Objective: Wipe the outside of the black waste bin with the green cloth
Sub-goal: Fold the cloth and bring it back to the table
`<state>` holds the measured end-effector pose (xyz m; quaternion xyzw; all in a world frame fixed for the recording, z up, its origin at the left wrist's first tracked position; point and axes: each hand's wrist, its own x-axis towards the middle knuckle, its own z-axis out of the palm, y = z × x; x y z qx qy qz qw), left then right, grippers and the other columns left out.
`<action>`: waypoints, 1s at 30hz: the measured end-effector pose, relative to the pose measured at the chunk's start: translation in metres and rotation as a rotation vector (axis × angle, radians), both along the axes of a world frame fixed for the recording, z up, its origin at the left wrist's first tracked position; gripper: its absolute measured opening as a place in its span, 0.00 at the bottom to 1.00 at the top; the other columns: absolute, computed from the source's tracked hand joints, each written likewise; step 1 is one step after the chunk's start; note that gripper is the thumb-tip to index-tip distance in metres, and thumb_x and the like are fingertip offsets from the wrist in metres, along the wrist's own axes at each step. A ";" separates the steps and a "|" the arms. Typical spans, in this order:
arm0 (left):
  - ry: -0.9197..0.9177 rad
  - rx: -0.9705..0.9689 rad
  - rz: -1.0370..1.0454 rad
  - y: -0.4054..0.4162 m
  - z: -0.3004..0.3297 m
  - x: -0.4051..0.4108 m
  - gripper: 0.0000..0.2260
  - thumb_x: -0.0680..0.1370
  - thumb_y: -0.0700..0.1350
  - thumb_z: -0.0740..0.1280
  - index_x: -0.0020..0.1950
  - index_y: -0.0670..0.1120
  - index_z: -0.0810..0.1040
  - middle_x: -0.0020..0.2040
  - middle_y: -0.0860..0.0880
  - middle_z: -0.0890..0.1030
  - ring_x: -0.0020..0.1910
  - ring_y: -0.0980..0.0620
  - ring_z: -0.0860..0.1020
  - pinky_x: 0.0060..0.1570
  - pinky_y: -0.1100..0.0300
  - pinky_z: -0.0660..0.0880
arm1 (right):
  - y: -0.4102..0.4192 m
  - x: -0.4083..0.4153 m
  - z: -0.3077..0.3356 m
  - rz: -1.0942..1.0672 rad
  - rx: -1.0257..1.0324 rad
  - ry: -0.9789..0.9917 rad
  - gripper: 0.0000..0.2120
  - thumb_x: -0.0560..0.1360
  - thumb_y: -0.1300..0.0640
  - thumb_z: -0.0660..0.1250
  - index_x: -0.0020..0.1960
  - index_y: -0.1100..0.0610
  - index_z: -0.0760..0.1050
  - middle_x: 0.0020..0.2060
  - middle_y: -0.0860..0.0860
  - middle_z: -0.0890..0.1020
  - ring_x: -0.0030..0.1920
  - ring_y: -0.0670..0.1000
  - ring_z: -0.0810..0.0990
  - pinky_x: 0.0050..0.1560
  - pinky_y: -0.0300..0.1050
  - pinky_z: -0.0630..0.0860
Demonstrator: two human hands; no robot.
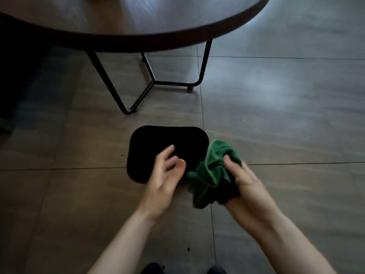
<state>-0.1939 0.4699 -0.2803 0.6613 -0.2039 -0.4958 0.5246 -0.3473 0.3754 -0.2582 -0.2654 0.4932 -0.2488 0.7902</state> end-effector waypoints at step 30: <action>-0.982 -0.089 -0.077 0.050 0.564 0.084 0.14 0.73 0.39 0.70 0.48 0.58 0.76 0.45 0.61 0.82 0.47 0.60 0.81 0.47 0.53 0.81 | 0.003 0.049 0.565 0.801 -1.453 0.702 0.15 0.69 0.65 0.71 0.52 0.51 0.75 0.48 0.43 0.79 0.48 0.49 0.79 0.48 0.51 0.79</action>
